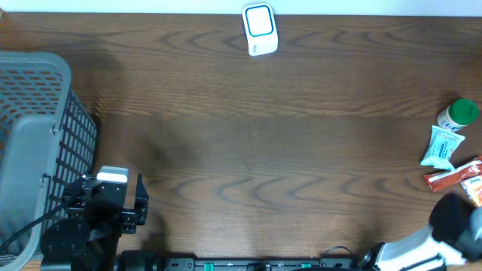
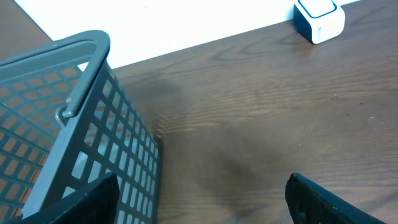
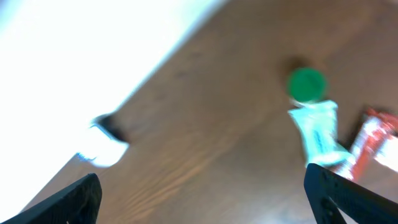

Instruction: Scan the item barcode

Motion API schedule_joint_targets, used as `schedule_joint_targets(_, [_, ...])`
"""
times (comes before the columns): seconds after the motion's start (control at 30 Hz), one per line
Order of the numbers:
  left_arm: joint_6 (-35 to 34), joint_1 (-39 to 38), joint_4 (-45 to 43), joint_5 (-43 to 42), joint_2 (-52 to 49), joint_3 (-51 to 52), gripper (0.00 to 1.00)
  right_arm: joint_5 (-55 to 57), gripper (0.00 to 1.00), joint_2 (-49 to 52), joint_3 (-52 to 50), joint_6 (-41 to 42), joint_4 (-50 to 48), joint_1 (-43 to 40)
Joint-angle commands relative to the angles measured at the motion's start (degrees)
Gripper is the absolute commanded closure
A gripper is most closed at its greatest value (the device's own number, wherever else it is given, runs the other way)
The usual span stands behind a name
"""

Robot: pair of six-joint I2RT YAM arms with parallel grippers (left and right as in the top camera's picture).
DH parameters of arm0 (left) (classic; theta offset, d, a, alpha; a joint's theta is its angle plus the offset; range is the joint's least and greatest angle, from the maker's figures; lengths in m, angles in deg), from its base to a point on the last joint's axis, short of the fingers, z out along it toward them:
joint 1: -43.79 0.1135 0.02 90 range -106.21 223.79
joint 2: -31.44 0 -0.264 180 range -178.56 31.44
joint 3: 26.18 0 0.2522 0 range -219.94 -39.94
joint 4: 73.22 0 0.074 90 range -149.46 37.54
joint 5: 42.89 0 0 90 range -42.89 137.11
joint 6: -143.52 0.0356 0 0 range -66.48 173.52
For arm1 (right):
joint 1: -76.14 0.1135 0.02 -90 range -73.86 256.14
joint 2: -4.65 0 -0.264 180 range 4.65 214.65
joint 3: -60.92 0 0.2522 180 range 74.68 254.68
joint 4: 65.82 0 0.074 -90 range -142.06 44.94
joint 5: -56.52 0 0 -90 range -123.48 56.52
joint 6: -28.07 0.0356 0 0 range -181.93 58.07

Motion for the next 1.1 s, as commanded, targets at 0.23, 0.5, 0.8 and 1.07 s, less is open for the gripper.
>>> schedule_joint_targets(0.23, [0.1,-0.2,0.0,0.1,0.3,-0.2,0.14,1.0,0.01,-33.4,0.7,-10.5,0.4,3.7])
schedule_joint_targets(0.5, [0.1,-0.2,0.0,0.1,0.3,-0.2,0.14,6.3,0.01,-52.1,-1.6,-12.4,0.4,5.0])
schedule_joint_targets(0.8, [0.1,-0.2,0.0,0.1,0.3,-0.2,0.14,8.8,0.01,-60.9,-3.6,-23.3,0.4,5.9])
schedule_joint_targets(1.07, [0.1,-0.2,0.0,0.1,0.3,-0.2,0.14,-3.7,0.01,-64.6,-3.7,-28.0,0.5,11.0])
